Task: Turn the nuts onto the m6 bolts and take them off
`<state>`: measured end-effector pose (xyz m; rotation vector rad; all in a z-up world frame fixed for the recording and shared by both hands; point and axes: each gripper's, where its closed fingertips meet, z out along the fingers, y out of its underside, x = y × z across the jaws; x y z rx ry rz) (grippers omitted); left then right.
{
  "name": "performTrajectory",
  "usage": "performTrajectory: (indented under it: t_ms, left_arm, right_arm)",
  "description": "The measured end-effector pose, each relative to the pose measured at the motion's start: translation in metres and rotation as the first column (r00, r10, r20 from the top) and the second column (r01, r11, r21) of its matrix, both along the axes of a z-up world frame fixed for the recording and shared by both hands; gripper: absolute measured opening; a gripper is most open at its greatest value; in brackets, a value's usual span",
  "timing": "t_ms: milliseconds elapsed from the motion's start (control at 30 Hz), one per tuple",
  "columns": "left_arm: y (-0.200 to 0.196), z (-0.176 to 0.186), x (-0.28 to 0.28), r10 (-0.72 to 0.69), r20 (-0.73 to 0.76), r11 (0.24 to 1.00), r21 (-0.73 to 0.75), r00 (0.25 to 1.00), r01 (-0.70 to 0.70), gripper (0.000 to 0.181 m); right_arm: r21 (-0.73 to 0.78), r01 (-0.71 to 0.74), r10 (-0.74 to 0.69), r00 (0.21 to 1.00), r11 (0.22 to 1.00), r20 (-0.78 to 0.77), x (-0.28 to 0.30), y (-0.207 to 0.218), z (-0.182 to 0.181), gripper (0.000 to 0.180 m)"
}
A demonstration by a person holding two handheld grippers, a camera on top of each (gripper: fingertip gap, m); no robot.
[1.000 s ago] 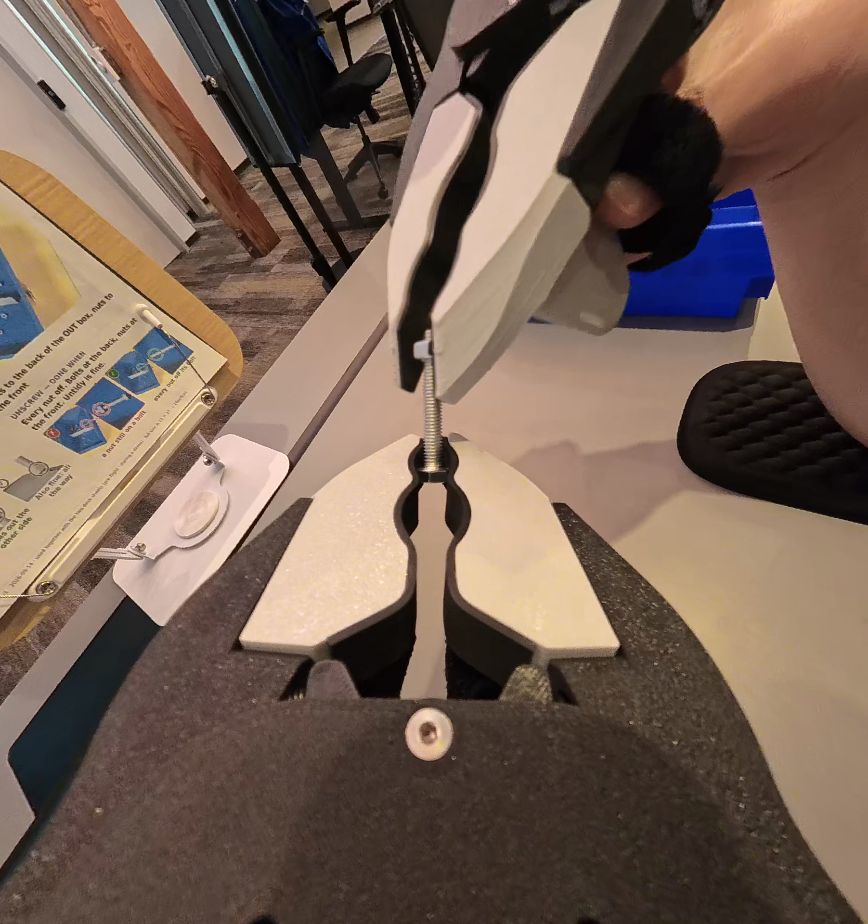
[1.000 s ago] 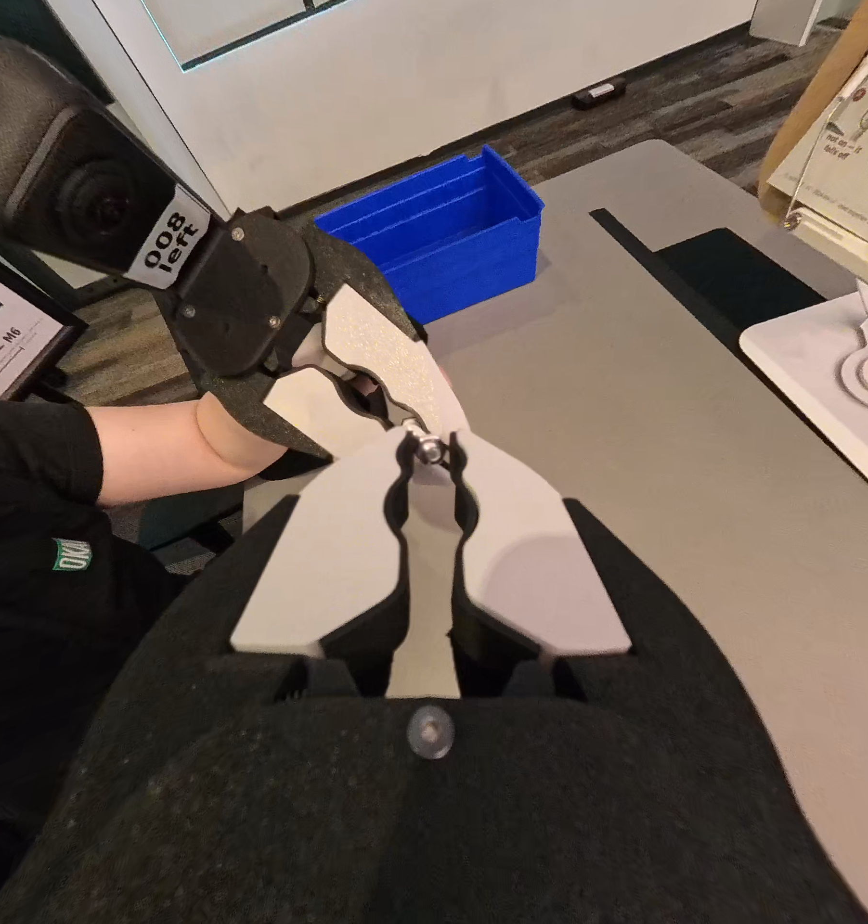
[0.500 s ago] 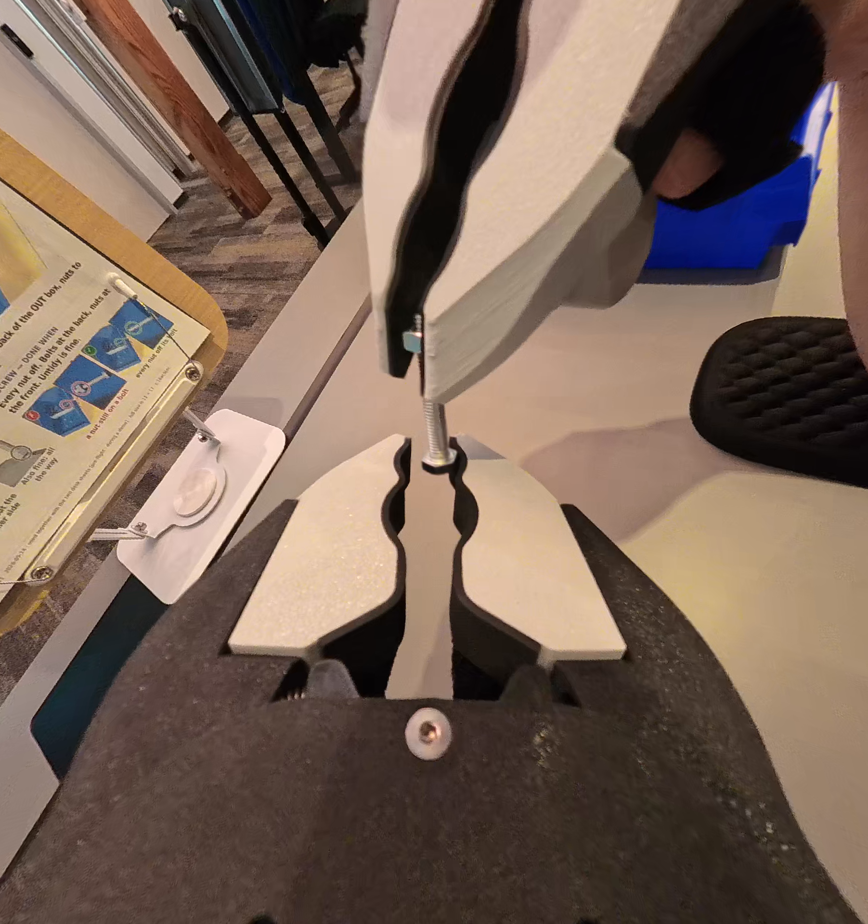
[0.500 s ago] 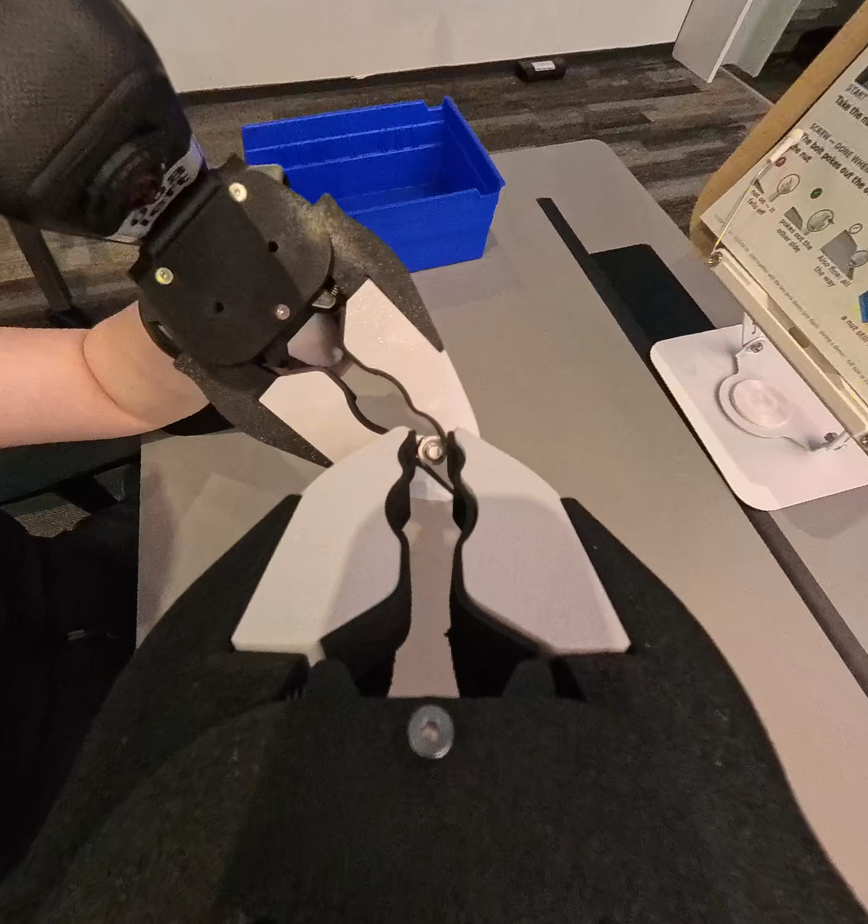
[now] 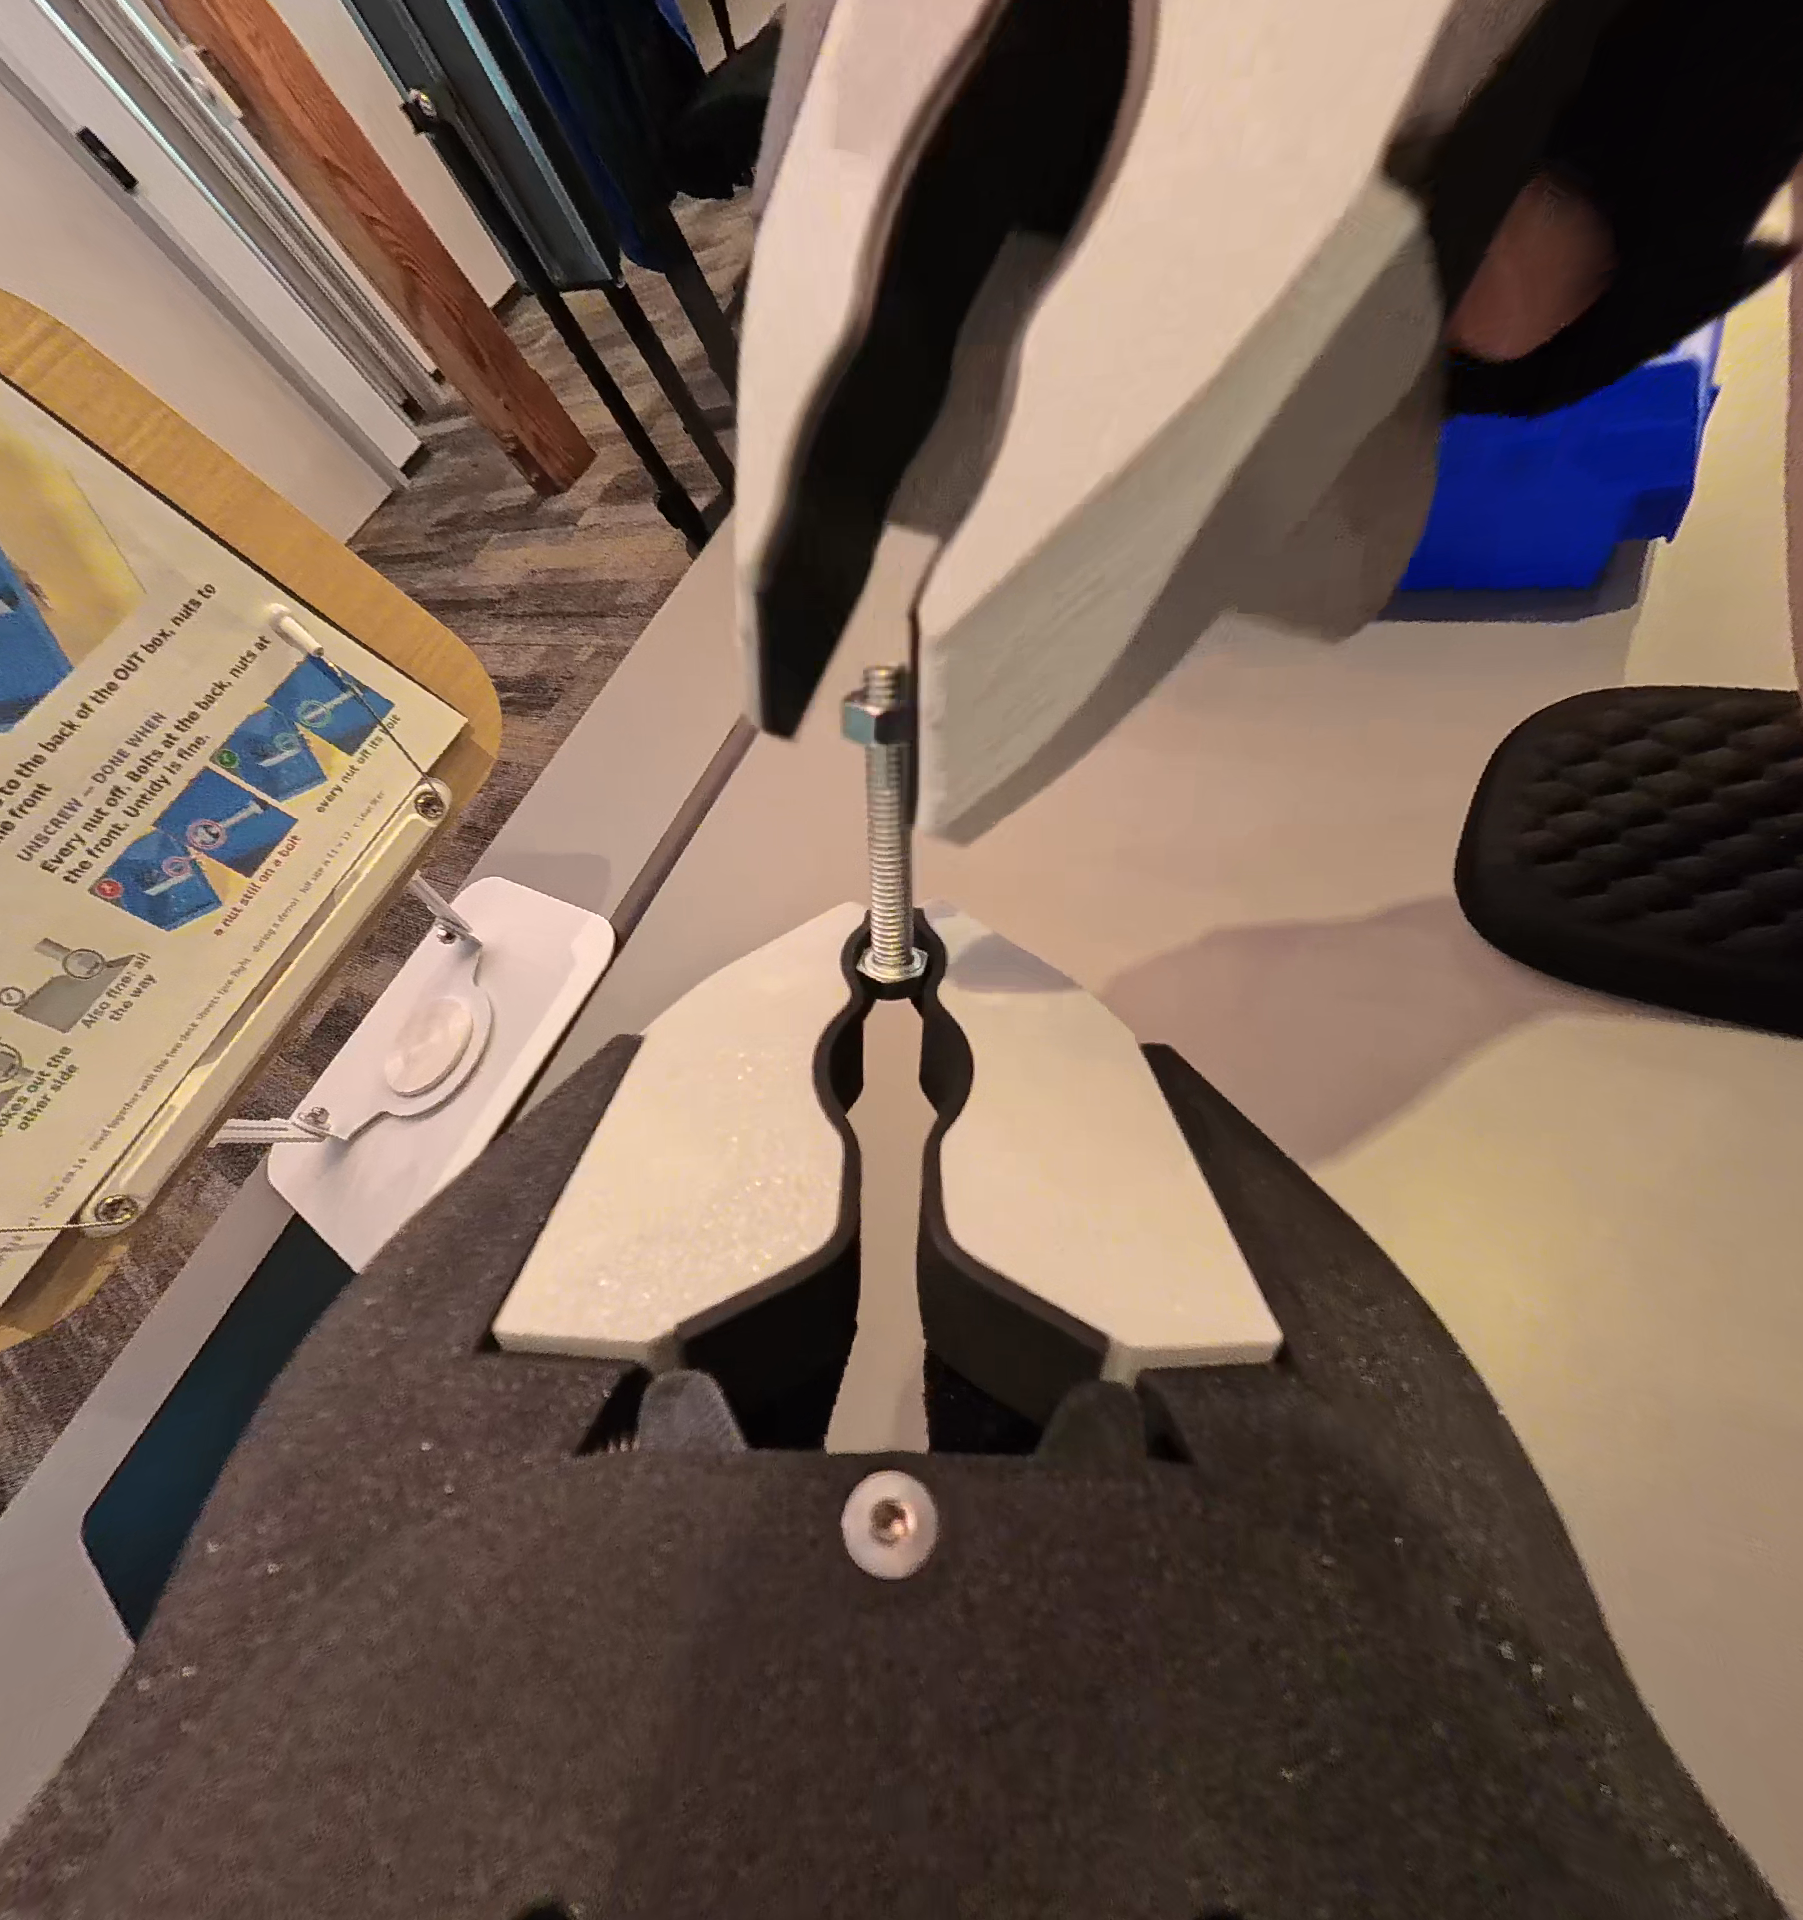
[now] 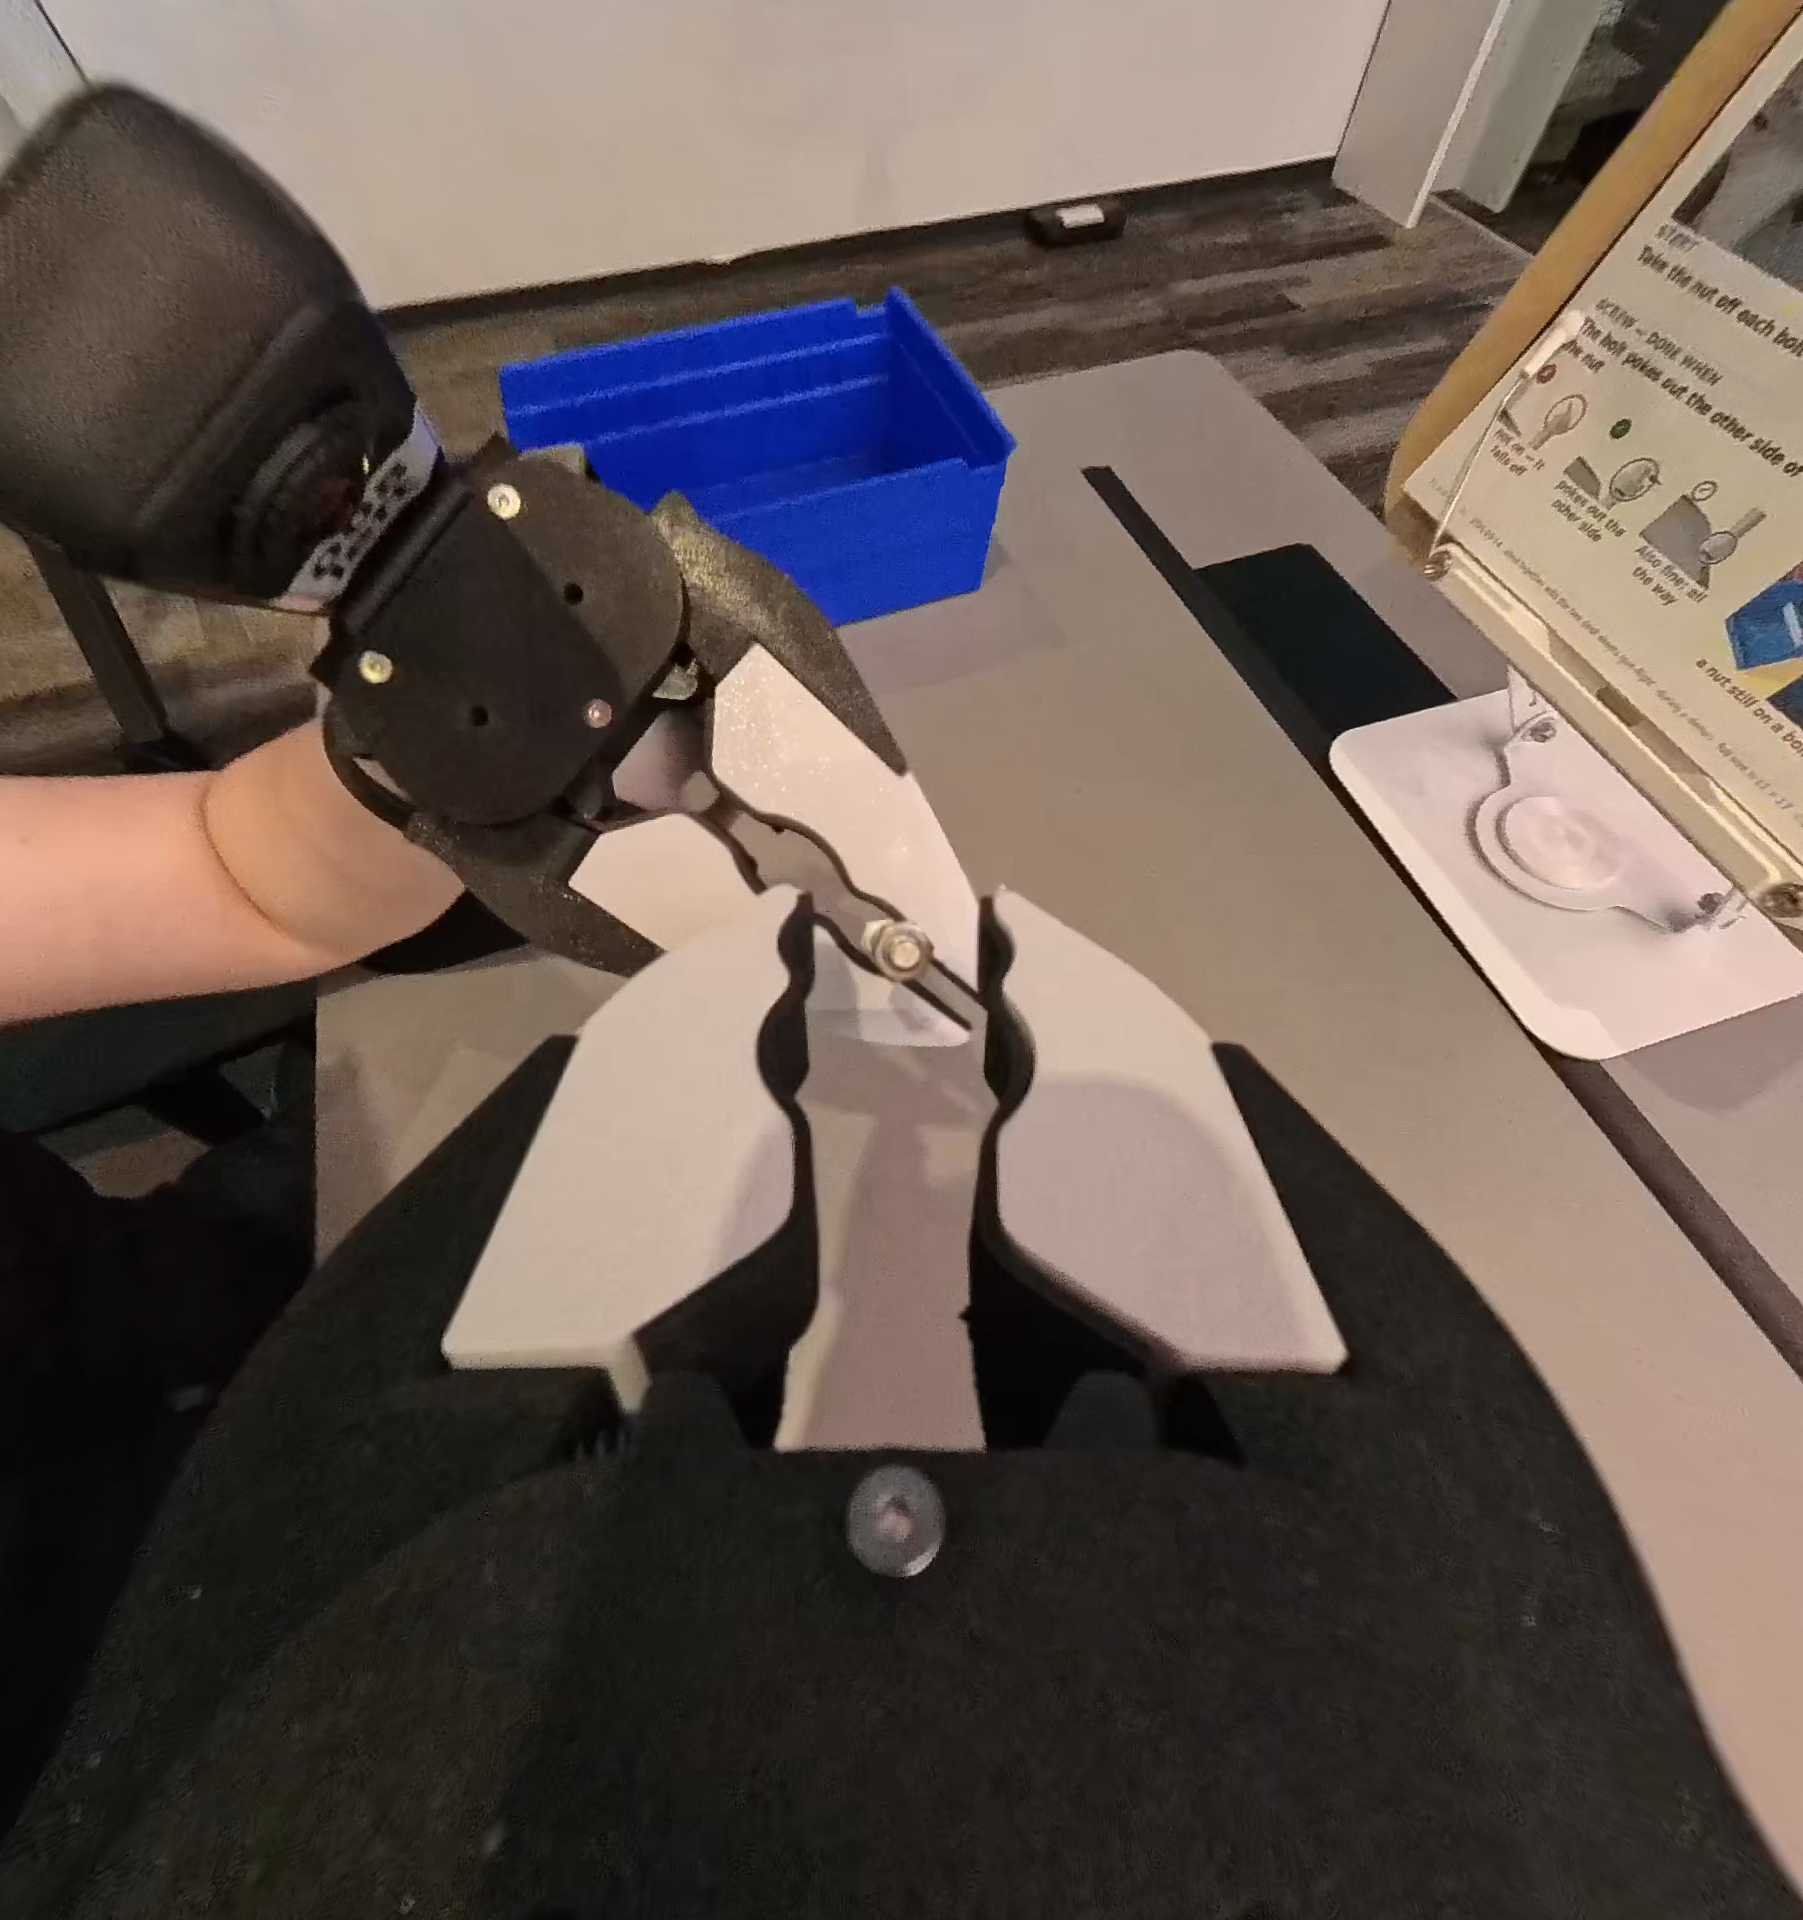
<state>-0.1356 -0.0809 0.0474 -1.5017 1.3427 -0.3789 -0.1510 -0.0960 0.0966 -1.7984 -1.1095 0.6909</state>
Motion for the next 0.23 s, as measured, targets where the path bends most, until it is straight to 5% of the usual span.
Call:
performTrajectory:
  t_ms: [233]
  left_arm:
    - [0.002,0.005,-0.002,0.021,0.012,0.999,0.026,1.000,-0.021,0.004]
  right_arm:
    - [-0.077,0.049,-0.051,0.998,0.996,-0.030,0.011,0.004,-0.002,0.030]
